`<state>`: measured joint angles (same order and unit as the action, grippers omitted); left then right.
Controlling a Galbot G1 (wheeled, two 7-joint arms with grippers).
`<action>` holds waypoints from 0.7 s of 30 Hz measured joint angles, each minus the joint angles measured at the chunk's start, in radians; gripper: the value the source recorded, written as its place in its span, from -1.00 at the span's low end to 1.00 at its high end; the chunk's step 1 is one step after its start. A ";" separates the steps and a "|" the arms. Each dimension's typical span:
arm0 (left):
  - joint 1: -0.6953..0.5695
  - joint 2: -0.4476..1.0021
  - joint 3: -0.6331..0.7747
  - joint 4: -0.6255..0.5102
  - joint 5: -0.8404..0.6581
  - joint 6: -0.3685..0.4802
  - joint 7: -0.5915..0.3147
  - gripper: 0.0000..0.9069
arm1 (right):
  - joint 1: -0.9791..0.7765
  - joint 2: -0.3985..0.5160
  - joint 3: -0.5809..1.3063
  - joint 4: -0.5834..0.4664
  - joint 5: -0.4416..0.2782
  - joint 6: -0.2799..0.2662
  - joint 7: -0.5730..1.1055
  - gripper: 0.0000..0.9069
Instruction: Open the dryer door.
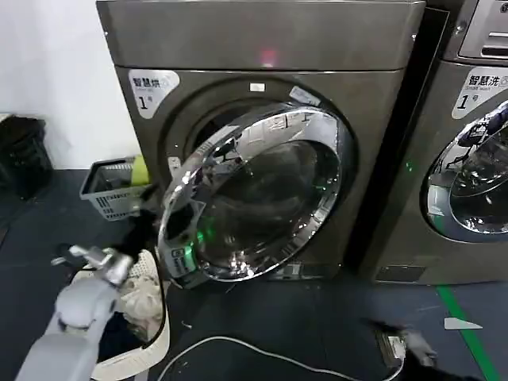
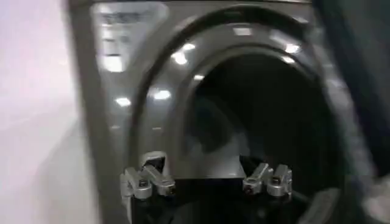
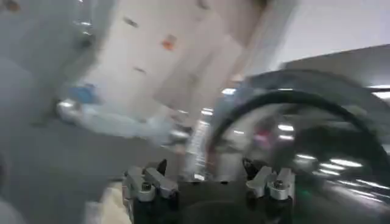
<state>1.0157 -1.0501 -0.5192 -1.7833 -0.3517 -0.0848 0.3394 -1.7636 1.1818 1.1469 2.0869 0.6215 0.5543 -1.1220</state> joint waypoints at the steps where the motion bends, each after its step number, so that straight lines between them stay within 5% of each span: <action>1: -0.010 0.011 0.020 0.006 -0.004 -0.004 0.015 1.00 | -0.004 0.023 0.030 -0.003 -0.020 0.007 0.050 1.00; 7: -0.073 0.069 0.126 0.021 -0.021 -0.020 0.085 1.00 | -0.015 0.121 0.184 -0.036 -0.151 -0.024 0.382 1.00; 16: -0.164 0.055 0.304 -0.003 -0.013 -0.018 0.100 1.00 | 0.017 0.213 0.401 -0.147 -0.311 -0.200 0.842 1.00; 21: -0.186 0.021 0.406 -0.020 0.014 -0.015 0.100 1.00 | 0.027 0.203 0.506 -0.230 -0.353 -0.243 0.980 1.00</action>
<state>0.8299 -1.0293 -0.1135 -1.8038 -0.3379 -0.0994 0.4392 -1.7367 1.3848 1.6527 1.8567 0.2684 0.3117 -0.1424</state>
